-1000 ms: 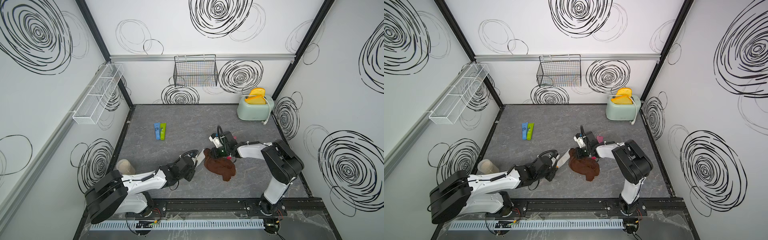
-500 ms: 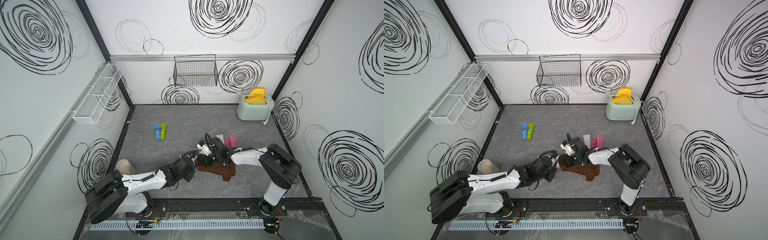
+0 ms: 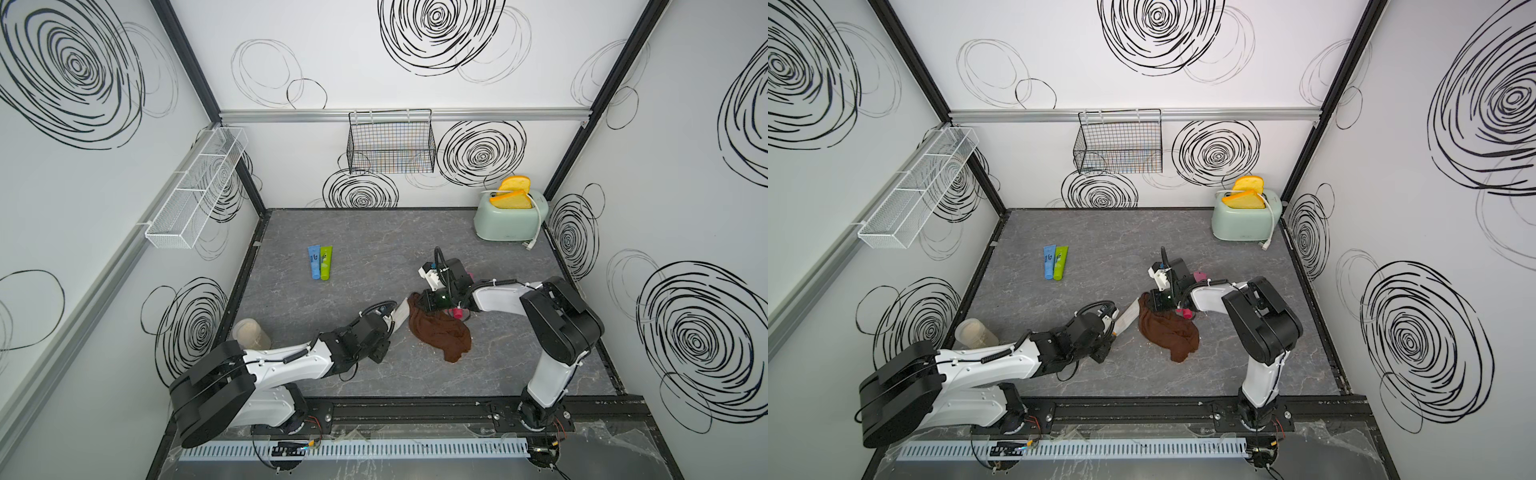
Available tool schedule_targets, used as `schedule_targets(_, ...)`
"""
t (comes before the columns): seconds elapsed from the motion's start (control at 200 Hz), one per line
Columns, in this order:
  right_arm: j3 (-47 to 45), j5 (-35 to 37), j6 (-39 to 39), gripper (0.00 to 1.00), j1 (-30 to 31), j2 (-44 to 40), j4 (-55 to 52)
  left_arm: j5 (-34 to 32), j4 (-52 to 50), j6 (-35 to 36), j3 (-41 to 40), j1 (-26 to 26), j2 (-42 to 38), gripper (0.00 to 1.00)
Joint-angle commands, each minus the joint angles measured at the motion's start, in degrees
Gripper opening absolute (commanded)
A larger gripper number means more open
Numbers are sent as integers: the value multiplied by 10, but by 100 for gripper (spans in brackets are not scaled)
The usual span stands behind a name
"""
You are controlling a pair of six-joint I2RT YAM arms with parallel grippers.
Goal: Wipe the surface of the toothpaste tube
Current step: Wipe the dirt from the toothpaste tube.
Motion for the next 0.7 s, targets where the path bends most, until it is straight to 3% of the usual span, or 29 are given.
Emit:
schedule_targets(0.0,18,0,-6,0,33,3,-7,17,35,8,4,-7,-15,0)
schedule_targets(0.325,11,-27,31,0,139,-14,16,16,34,7,5,-6,-16,0)
schedule_targets(0.585,9,16,-6,0,40,-13,-23,15,34,5,0,-5,-29,0)
schedule_targets(0.695,3,2,-7,0,14,-14,-13,18,35,5,-1,-4,-28,0)
